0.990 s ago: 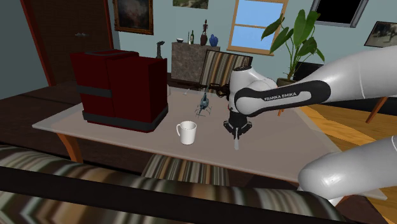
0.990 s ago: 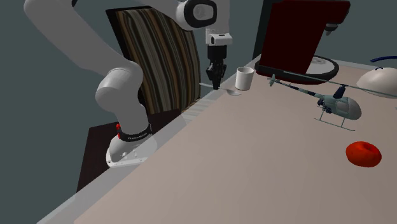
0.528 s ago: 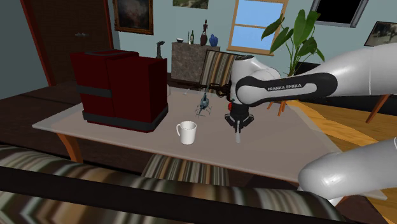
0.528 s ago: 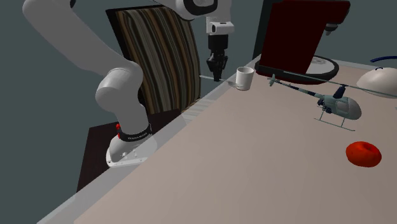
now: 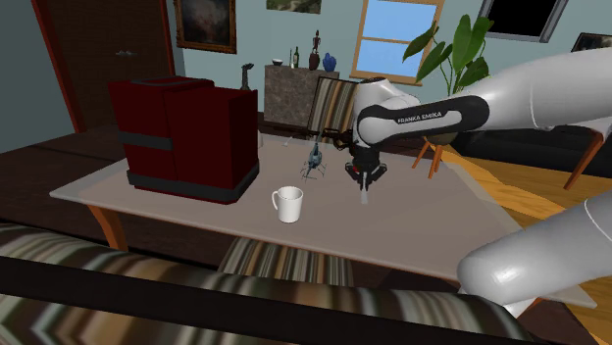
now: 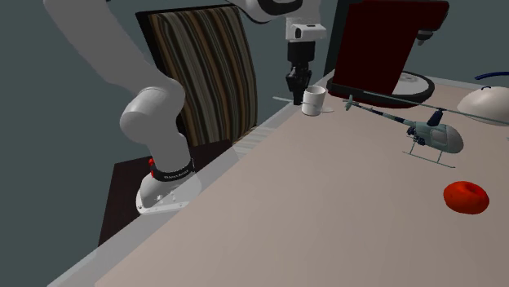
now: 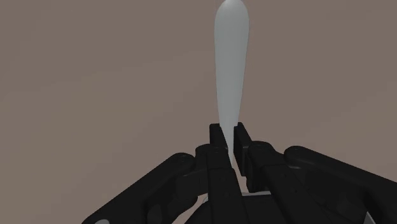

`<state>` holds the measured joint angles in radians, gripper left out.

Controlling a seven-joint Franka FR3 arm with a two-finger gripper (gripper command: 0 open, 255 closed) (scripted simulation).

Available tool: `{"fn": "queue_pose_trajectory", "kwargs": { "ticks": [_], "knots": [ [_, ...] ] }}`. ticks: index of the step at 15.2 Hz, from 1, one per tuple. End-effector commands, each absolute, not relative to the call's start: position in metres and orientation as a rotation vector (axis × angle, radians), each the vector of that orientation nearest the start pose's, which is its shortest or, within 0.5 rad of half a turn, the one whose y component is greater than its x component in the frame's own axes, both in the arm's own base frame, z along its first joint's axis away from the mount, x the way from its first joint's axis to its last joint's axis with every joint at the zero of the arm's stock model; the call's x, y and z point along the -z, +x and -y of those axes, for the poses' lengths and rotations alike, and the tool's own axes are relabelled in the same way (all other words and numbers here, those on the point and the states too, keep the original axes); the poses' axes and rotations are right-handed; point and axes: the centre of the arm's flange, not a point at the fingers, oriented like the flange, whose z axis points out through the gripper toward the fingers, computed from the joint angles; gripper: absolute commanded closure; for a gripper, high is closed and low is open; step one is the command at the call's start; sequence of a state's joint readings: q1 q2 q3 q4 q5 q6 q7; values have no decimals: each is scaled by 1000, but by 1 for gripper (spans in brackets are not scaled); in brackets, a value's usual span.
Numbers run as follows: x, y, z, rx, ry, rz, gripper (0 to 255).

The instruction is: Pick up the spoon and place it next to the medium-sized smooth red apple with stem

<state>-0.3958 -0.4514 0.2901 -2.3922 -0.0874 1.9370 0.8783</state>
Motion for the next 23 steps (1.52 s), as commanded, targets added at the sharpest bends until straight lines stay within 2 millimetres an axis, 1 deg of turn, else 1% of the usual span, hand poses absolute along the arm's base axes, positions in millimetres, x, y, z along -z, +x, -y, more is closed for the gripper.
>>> {"fn": "queue_pose_trajectory", "kwargs": {
  "ticks": [1,21,22,23],
  "knots": [
    [-476,429,64,92,-2948,-1573,255],
    [-477,597,267,92,-2948,-1573,255],
    [-477,610,282,92,-2948,-1573,255],
    [-472,610,282,92,-2948,-1573,255]
  ]
}}
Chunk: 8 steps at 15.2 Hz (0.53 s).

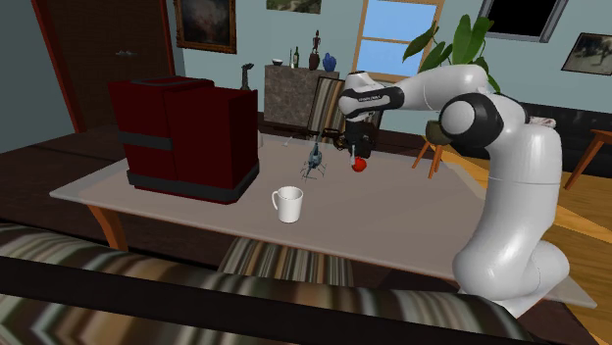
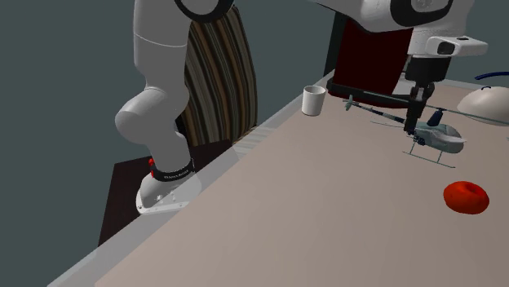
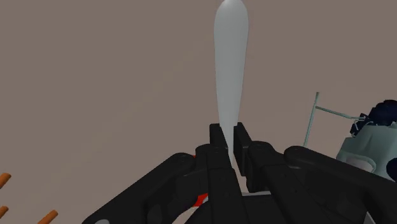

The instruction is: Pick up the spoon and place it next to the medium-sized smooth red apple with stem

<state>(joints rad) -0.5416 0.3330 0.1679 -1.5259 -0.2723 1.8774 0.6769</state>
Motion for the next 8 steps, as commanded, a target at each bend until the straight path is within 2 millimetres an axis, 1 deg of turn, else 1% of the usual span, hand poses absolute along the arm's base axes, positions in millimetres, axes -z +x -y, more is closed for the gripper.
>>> {"fn": "queue_pose_trajectory", "kwargs": {
  "ticks": [1,8],
  "knots": [
    [-466,610,282,92,-2948,-1573,255],
    [-429,610,282,92,-2948,-1573,255]
  ]
}}
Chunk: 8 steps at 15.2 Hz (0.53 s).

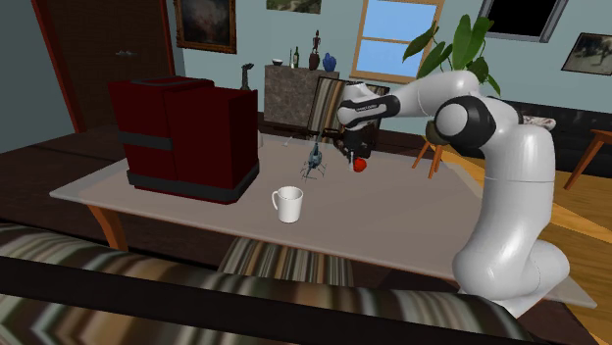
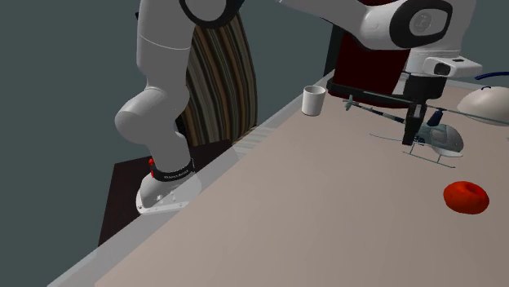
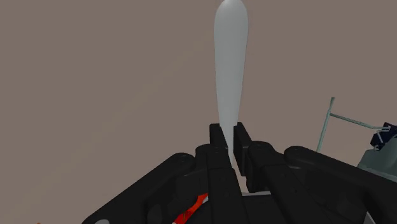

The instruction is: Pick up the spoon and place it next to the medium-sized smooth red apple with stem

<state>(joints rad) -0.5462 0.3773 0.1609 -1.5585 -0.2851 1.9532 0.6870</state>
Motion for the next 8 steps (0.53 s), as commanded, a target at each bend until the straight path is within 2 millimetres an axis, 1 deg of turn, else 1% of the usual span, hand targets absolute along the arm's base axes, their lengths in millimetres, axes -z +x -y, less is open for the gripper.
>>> {"fn": "queue_pose_trajectory", "kwargs": {
  "ticks": [1,8],
  "knots": [
    [-424,610,282,92,-2948,-1573,255],
    [-387,610,282,92,-2948,-1573,255]
  ]
}}
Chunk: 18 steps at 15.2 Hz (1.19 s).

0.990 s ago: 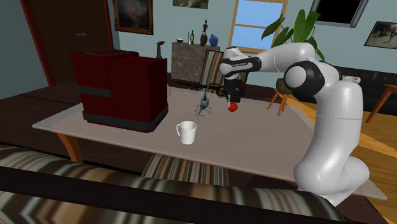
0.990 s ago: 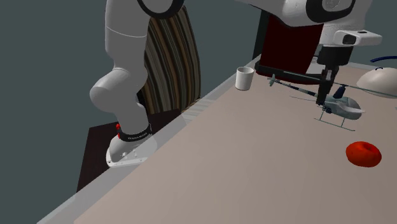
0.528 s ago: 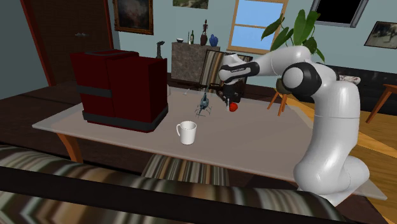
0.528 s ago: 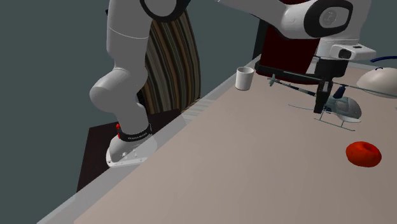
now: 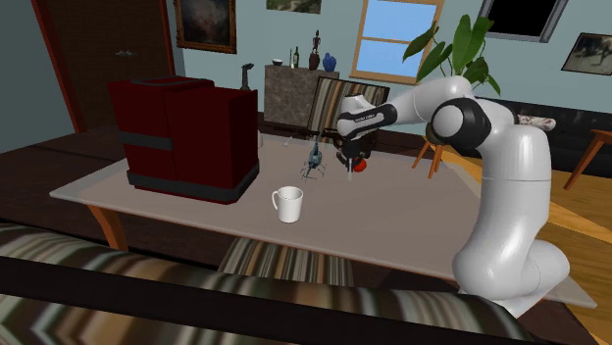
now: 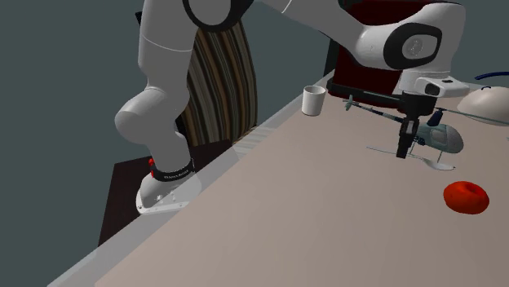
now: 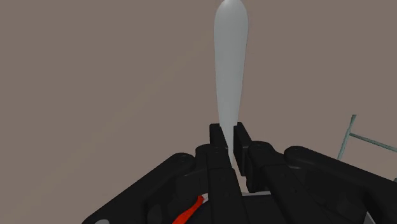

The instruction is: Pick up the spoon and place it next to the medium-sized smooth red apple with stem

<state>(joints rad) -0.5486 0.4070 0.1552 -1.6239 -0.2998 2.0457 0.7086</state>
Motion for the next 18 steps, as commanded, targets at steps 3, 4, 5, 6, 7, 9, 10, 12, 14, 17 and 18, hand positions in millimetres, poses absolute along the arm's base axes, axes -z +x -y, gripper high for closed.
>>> {"fn": "queue_pose_trajectory", "kwargs": {
  "ticks": [3,4,5,6,7,9,10,12,14,17,18],
  "knots": [
    [-371,610,282,92,-2948,-1573,255],
    [-366,610,282,92,-2948,-1573,255],
    [-361,610,282,92,-2948,-1573,255],
    [-356,610,282,92,-2948,-1573,255],
    [-350,610,282,92,-2948,-1573,255],
    [-346,610,282,92,-2948,-1573,255],
    [-346,610,282,92,-2948,-1573,255],
    [-346,610,282,92,-2948,-1573,255],
    [-346,610,282,92,-2948,-1573,255],
    [-346,610,282,92,-2948,-1573,0],
    [-346,610,282,92,-2948,-1573,0]
  ]
}}
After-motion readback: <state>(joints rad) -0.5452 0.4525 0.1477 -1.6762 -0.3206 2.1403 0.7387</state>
